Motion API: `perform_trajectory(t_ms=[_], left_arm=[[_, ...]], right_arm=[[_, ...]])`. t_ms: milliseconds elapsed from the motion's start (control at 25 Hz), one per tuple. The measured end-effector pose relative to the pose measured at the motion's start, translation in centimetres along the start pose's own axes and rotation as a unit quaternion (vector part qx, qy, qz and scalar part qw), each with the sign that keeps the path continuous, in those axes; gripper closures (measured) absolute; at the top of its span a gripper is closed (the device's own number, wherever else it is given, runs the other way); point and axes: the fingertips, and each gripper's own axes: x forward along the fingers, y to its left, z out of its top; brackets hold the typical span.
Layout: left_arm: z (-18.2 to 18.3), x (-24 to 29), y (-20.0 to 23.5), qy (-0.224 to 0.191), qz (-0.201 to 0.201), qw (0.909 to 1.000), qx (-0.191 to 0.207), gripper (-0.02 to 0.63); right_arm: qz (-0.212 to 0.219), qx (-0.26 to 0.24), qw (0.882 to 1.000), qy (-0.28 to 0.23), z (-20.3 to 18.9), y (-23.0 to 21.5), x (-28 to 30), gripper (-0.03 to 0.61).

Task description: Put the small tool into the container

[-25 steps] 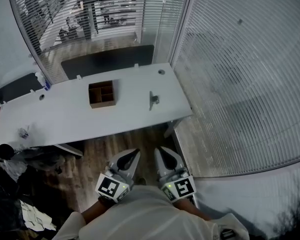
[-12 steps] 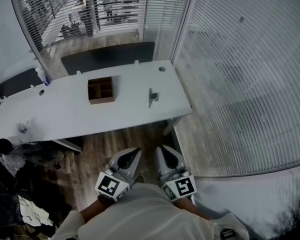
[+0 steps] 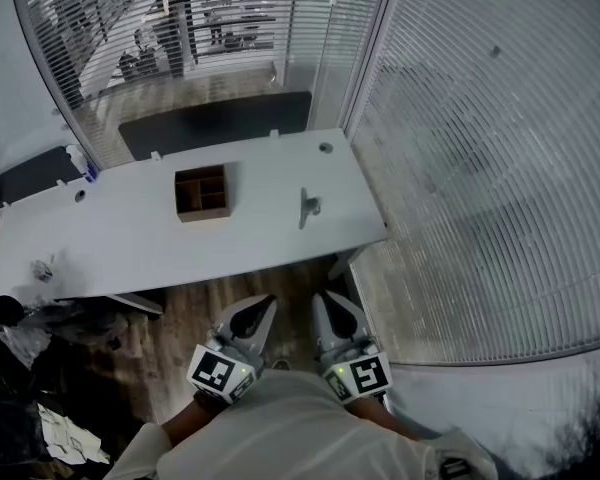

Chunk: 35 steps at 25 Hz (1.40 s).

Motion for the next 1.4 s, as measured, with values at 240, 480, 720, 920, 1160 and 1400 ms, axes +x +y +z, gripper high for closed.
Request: perform_trajectory(t_ms=[240,480,720,920,1160,1400], left_arm=[[0.8,1.9,4.5,-0.011,0.008,0.9999,0.003,0.611],[2.6,3.8,8.7,-0.022,0.019,0.9996,-0.003,0.611],[4.2,5.8,12.8,-0.025,0.019,0.9995,-0.005,0.611],[5.5,7.3,16.7,-0.037,0.009,0.9992,0.007,0.611],[7.3,8.0,21.2,-0.043,0.006,0.999,0.003,0.611],[6.7,8.1,25.1,-0.031,0.012,0.9995,0.001,0.611]], right_arm=[[0.001,-0.008,1.0,-0.001,-0.1,-0.8,4.3,0.578],[0.014,-0.029,0.999,-0.001,0.5,-0.7,9.2,0.578],[0.026,-0.051,0.998,-0.011,1.8,-0.4,14.7,0.578],[0.026,-0.088,0.995,-0.029,2.6,0.0,18.9,0.578],[0.024,-0.09,0.995,-0.032,2.9,1.1,23.8,0.578],[0.027,-0.088,0.995,-0.034,2.0,1.7,27.4,0.578]])
